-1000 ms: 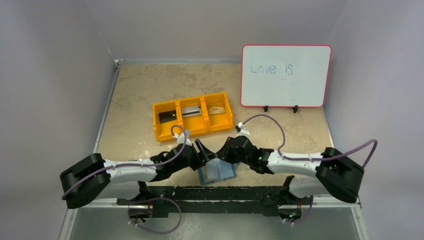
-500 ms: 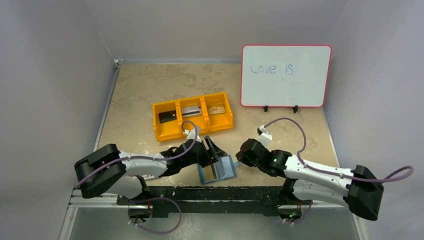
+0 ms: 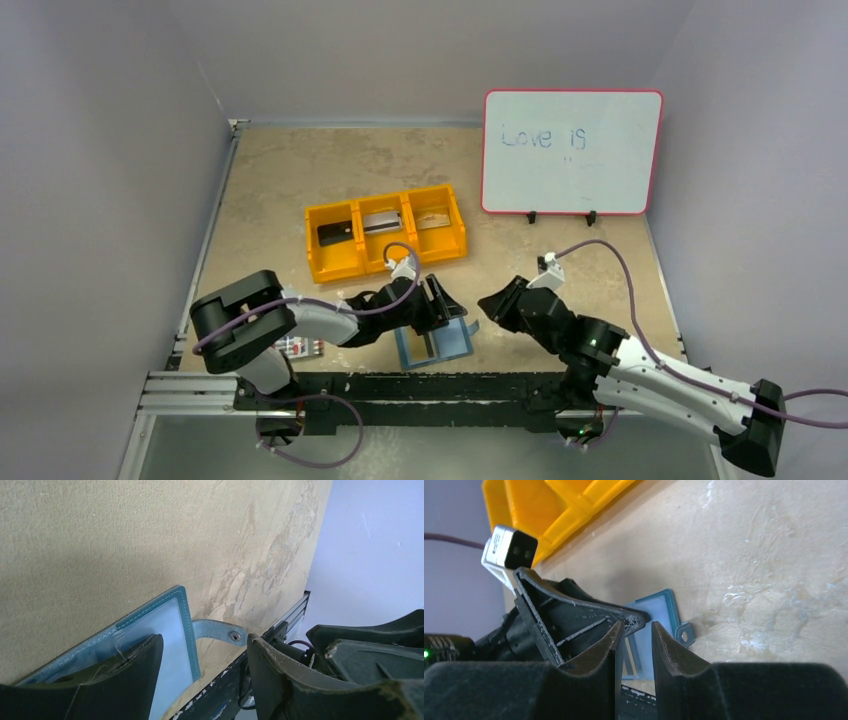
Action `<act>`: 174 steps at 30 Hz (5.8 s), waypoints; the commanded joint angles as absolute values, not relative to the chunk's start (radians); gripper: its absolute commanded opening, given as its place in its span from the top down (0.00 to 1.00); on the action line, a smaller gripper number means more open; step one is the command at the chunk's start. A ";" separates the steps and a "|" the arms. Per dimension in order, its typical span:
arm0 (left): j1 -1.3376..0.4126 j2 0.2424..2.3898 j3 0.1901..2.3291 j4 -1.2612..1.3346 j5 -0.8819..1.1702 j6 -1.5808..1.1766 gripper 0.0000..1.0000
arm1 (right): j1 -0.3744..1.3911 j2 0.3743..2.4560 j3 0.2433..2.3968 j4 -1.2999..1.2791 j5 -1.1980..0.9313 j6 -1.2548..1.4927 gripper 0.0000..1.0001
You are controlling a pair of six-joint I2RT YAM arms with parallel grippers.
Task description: Take the credit cards out of the card holder
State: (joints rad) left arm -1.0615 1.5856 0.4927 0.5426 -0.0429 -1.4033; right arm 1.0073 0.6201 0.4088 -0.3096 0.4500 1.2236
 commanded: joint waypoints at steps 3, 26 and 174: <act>-1.068 1.422 0.565 0.343 -0.151 -1.294 0.38 | 1.006 0.526 0.288 -0.048 0.308 1.111 0.71; -1.071 1.070 0.399 -0.029 -0.257 -1.263 0.40 | 1.004 1.215 0.401 0.408 -0.038 0.980 0.73; -1.368 1.614 0.785 -0.365 -0.606 -1.137 0.84 | 0.868 1.149 0.068 0.679 -0.049 1.325 1.00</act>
State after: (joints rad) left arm -1.3567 1.5597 0.7731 -0.3096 -0.6231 -1.1320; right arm 0.8700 1.1740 0.0635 0.6849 -0.0700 1.3354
